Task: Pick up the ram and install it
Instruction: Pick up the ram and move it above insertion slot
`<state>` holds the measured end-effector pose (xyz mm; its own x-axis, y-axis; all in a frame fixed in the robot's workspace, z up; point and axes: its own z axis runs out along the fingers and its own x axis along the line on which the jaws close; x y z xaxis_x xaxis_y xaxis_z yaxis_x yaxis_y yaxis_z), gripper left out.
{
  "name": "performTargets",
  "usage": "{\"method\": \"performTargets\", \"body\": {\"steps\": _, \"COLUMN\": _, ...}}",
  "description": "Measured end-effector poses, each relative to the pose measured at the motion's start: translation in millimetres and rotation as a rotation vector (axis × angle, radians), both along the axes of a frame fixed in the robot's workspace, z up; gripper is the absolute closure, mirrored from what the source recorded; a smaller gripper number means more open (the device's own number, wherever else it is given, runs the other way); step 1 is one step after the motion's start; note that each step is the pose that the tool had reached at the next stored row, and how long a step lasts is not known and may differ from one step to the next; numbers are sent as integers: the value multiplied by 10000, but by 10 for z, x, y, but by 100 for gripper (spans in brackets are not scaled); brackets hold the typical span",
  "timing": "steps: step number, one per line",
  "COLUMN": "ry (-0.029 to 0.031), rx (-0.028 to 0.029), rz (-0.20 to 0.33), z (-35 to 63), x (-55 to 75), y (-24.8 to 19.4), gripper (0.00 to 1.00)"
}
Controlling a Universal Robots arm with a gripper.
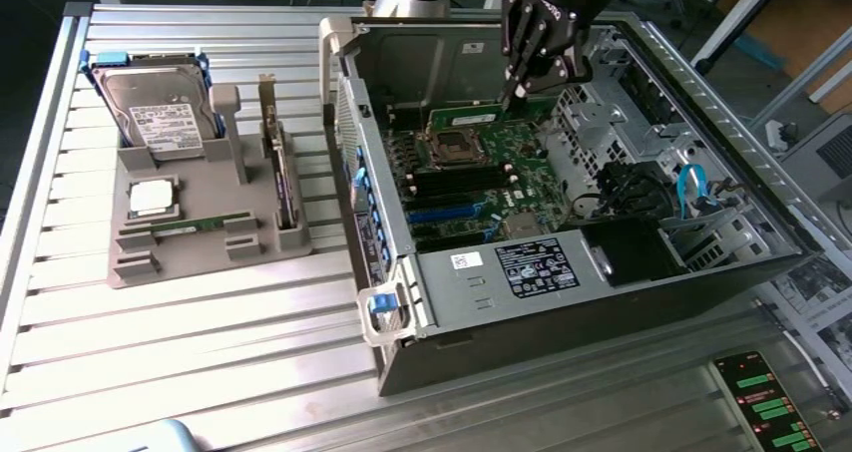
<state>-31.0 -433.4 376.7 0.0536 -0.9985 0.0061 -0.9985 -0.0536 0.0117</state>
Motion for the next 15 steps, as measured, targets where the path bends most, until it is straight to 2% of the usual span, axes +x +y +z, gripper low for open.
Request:
{"method": "performTargets", "body": {"steps": 4, "ry": -1, "rx": 1, "rz": -208, "z": -5, "x": 1, "y": 0, "gripper": 88}}
{"method": "performTargets", "body": {"steps": 8, "ry": -1, "rx": 0, "rz": -665, "z": -13, "x": 1, "y": 0, "gripper": 88}}
{"method": "performTargets", "body": {"steps": 11, "ry": 0, "rx": -1, "rz": -673, "z": -13, "x": 1, "y": 0, "gripper": 88}}
{"method": "performTargets", "body": {"steps": 12, "ry": 11, "rx": 0, "rz": -671, "z": -14, "x": 7, "y": 0, "gripper": 88}}
{"method": "performTargets", "body": {"steps": 14, "ry": 97, "rx": 0, "rz": -673, "z": -15, "x": 25, "y": 0, "gripper": 88}}
{"method": "performTargets", "body": {"steps": 15, "ry": 118, "rx": -2, "rz": -672, "z": -14, "x": 28, "y": 0, "gripper": 88}}
